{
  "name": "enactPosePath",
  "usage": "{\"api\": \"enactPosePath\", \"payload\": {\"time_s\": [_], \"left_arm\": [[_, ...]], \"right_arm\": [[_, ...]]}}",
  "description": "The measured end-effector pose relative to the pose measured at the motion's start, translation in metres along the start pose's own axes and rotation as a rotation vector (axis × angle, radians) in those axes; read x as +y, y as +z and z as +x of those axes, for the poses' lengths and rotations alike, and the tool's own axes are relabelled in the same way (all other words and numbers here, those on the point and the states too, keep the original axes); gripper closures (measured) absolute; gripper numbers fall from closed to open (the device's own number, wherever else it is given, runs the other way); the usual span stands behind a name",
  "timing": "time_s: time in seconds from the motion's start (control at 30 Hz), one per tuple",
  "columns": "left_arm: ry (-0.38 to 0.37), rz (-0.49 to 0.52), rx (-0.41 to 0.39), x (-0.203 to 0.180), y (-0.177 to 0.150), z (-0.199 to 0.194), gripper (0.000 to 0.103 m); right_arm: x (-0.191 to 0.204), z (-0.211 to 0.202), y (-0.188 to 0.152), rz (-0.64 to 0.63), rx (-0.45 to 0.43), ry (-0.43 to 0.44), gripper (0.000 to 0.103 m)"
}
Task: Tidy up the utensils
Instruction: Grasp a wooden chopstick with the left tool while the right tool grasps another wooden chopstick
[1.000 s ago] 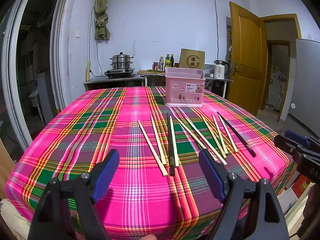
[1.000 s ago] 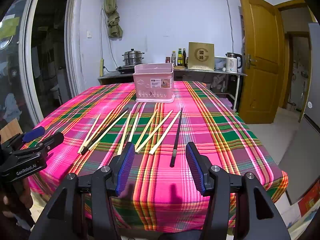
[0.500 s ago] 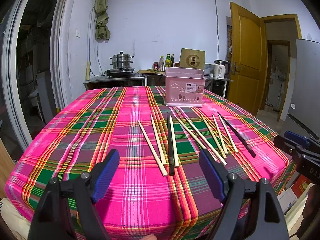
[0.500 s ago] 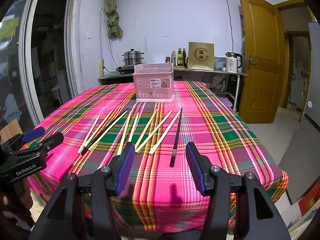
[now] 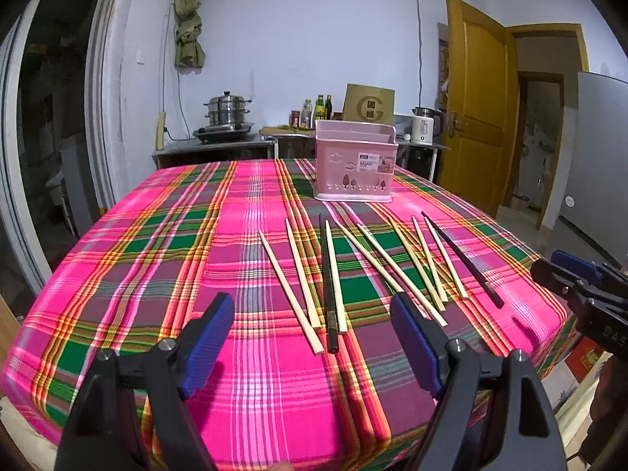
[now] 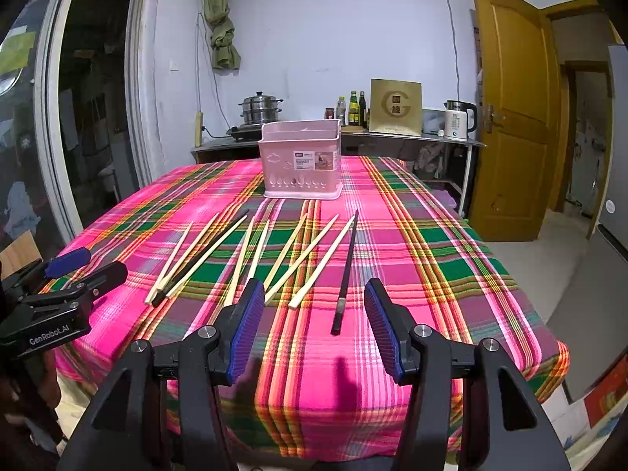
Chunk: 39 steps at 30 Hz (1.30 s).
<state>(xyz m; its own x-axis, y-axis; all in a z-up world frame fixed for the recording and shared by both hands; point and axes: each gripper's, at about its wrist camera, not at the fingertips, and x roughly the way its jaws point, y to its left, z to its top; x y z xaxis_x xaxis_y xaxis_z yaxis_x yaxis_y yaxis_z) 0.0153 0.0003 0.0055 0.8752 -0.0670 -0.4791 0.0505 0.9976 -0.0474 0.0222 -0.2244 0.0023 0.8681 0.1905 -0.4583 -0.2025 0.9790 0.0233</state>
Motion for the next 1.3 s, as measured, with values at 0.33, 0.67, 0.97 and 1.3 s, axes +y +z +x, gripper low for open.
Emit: {"api": "enactPosePath", "payload": {"time_s": [0.33, 0.67, 0.97, 1.3], "left_arm": [[0.048, -0.021, 0.076, 0.02, 0.021, 0.044, 0.02], [0.011, -0.016, 0.182, 0.03, 0.05, 0.097, 0.028], [-0.027, -0.018, 0.309, 0.035, 0.068, 0.159, 0.053], [-0.063, -0.059, 0.402, 0.043, 0.079, 0.199, 0.06]], "right_arm": [[-0.007, 0.04, 0.025, -0.002, 0.039, 0.03, 0.049], [-0.004, 0.1, 0.053, 0.005, 0.137, 0.072, 0.065], [0.001, 0.166, 0.07, 0.028, 0.29, 0.106, 0.081], [0.002, 0.219, 0.079, 0.043, 0.423, 0.129, 0.085]]}}
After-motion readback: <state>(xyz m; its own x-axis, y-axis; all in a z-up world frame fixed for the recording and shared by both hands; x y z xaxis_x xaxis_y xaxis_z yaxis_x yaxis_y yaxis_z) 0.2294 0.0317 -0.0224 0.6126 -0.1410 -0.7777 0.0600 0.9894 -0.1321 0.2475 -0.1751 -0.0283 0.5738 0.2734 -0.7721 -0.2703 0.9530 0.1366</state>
